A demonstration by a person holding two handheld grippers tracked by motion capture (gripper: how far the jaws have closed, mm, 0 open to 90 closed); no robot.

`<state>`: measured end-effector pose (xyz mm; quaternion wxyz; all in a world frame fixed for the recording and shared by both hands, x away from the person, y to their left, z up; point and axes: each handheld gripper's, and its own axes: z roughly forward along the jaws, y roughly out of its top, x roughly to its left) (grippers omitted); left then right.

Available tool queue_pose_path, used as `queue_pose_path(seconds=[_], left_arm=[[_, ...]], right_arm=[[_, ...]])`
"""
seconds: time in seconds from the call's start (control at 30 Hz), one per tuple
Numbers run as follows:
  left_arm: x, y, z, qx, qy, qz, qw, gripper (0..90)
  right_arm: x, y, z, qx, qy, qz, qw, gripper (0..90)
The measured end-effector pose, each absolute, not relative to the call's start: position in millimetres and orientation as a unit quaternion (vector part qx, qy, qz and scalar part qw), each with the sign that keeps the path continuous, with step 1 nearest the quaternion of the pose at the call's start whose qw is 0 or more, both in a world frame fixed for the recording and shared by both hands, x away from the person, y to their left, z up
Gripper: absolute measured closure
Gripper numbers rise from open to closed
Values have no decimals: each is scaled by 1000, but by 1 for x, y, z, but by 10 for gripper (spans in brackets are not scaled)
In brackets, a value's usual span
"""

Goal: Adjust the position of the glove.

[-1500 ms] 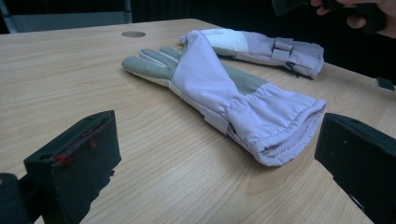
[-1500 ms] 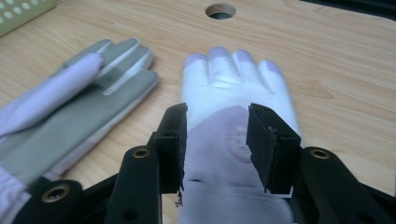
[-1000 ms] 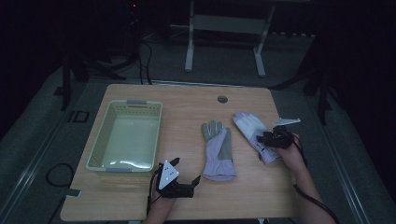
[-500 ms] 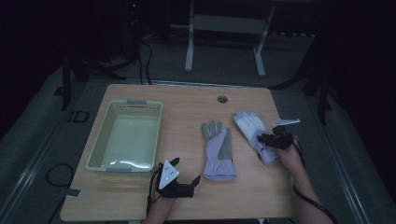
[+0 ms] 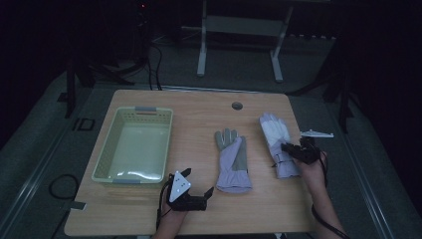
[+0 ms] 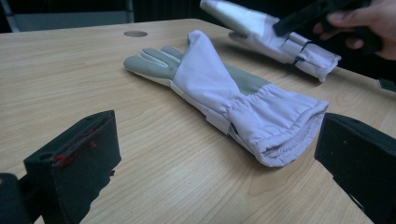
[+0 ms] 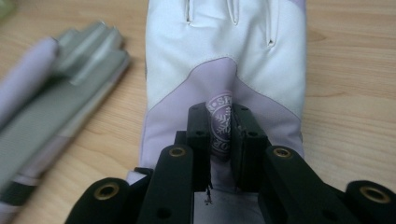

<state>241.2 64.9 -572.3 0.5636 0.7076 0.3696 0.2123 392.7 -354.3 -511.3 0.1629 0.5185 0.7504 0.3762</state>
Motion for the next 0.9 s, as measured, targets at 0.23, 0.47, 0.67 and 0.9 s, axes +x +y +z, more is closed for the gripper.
queue_pose_path(seconds=[0.23,0.47,0.67,0.9], left_arm=[[241,65,-572,709,368,212,563,3],[241,65,-572,708,370,213,563,2],[241,65,-572,709,369,214,562,3],[241,65,-572,709,369,213,562,3]], right_arm=[[362,-345,-493,536,723,399,176,799],[335,-336,-473,561,693,403,207,798],[323,-328,-473,591,672,390,219,798],[336,-320,-503,611,677,350,213,796]])
